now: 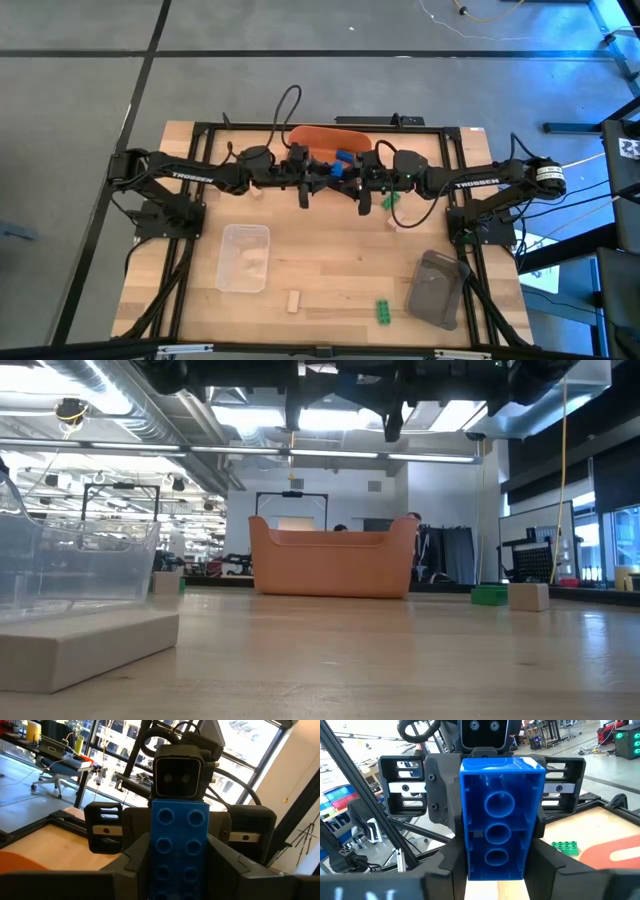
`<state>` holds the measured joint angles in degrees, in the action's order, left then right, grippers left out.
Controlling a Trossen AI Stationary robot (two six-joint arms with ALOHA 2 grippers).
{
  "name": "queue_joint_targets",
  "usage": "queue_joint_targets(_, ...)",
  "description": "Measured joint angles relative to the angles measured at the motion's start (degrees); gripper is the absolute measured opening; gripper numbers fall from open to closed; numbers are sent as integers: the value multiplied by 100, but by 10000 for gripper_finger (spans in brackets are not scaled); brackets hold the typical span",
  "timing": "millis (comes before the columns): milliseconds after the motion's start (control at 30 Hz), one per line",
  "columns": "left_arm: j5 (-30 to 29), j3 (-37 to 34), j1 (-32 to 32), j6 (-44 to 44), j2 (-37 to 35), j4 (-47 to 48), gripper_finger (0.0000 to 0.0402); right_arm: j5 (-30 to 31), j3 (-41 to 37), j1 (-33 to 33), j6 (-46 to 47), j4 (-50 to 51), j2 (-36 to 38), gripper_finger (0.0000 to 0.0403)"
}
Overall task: Sort & place blocks by color
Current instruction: Put the blue game piece into the orange bin
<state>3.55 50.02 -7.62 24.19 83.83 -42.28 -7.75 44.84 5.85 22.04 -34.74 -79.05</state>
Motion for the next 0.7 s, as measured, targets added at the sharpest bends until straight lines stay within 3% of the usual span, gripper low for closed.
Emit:
queue_joint_targets(100, 200, 0, -67, 265, 0, 25, 133, -152, 0, 30, 49, 30, 1, 139)
queue_joint_targets(233, 1030, -13, -339, 590, -112, 246, 190, -576, 15, 189, -31, 488, 174, 139)
queue_joint_targets(433, 1953, -17, -947, 747, -878, 1772, 226, -607, 13, 460, -385, 2114, 861, 139)
queue_joint_targets(533, 1863, -15, -1102, 309, -1434, 2539, 225, -603, -16, 547, -574, 2891, 1311, 139)
queue_joint_targets(700, 805, -433, -1061, -277, -2514, 2902, 225, -288, -307, 590, -571, 3409, 2080, 139)
